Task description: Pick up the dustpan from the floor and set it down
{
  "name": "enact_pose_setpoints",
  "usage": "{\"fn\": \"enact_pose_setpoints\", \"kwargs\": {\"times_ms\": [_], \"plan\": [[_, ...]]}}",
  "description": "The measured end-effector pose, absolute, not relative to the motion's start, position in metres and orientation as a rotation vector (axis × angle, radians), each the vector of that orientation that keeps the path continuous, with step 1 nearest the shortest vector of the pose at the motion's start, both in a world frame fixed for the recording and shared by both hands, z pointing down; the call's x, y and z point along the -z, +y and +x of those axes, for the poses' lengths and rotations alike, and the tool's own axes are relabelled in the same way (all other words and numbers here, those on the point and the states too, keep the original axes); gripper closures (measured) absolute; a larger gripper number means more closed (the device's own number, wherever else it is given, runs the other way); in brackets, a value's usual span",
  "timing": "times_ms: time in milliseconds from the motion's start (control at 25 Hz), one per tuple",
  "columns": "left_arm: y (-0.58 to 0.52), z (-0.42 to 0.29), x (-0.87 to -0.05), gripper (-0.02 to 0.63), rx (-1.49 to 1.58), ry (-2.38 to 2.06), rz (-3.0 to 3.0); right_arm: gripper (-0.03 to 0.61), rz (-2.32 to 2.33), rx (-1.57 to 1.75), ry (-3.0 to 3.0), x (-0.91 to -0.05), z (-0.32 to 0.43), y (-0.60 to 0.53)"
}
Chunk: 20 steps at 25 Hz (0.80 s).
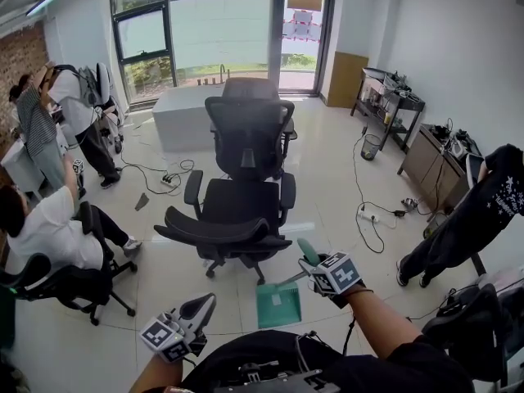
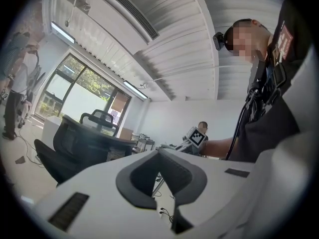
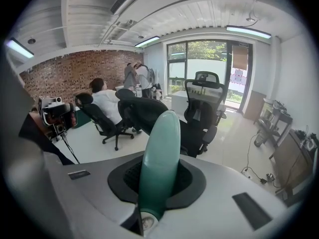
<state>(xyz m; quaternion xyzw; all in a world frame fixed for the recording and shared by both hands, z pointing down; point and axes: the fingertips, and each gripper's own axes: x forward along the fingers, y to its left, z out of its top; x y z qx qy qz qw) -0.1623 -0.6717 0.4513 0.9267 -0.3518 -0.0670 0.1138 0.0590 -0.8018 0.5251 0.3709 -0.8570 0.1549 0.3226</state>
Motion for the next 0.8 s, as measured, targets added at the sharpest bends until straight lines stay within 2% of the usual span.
{"fn": "enact_pose_setpoints", "kwargs": {"times_ms": [480,800], "plan": [[-0.668,-0.165,-0.454,0.6,0.191,-1.048,2.699,0.514,0.937,-0.413,-2.229,-0.545,0.05,-0.799],[-0.676,-0.164,-0.485,0.598,0.131,-1.068,2.662,0.514,0.928,-0.456,-2.173,-0.617,0.053,-0.813]]}}
